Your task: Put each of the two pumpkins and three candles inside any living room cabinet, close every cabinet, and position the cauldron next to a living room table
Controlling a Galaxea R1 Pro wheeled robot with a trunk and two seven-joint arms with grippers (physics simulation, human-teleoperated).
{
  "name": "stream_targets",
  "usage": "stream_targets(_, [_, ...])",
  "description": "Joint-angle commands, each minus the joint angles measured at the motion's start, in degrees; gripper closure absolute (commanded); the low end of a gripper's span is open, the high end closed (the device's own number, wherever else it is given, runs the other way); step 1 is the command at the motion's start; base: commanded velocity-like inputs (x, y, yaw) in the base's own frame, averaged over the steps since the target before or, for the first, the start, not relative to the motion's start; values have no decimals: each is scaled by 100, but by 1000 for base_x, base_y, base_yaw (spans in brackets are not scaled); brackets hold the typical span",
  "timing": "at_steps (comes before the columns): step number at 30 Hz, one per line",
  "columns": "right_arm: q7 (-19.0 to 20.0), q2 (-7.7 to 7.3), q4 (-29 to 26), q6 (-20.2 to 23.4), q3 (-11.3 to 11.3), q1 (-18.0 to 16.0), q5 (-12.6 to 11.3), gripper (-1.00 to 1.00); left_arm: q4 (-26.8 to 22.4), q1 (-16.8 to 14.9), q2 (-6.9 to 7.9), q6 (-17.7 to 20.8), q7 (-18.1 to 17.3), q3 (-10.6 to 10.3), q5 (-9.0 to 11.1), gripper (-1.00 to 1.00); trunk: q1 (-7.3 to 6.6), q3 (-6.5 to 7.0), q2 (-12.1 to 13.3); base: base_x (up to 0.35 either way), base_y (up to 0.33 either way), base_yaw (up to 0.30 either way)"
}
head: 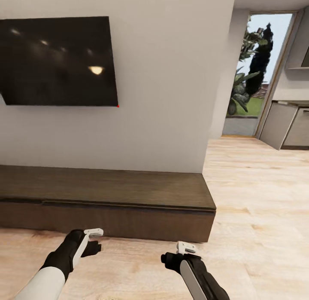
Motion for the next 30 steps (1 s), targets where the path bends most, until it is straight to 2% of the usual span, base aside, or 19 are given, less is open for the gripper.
stream_targets(1, [-60, -2, -8, 7, 12, -3, -61, -100, -6, -2, -4, 26, 8, 13, -7, -100, -24, 12, 39, 0, 0, 279])
stream_targets(4, [-64, -2, 31, 10, 9, -3, -61, -100, 5, -2, 6, 21, 9, 60, -5, -100, -89, 66, 159, 0, 0, 279])
stream_targets(9, [-64, 6, 414, 10, 3, -3, -61, -100, 131, -2, 9, 9, 1, 493, -7, -100, -199, 156, 360, 0, 0, 279])
stream_targets(11, [-60, 1, 459, 5, 6, -3, -61, -100, 155, -2, 5, 7, 0, 511, -6, -100, -243, 192, 440, 0, 0, 279])
stream_targets(12, [-58, -1, 528, 1, 9, -3, -57, -100, 242, -2, 6, -66, 0, 514, -6, -100, -265, 210, 480, 0, 0, 279])
stream_targets(16, [-48, -18, 1042, -269, 9, -3, -53, -100, 908, -2, 44, -798, 9, 686, -6, -100, -353, 282, 640, 0, 0, 279])
stream_targets(30, [-47, -8, 1117, -343, 50, -3, -49, -100, 1011, -2, 37, -904, 18, 728, 1, -100, -661, 533, 1202, 0, 0, 279])
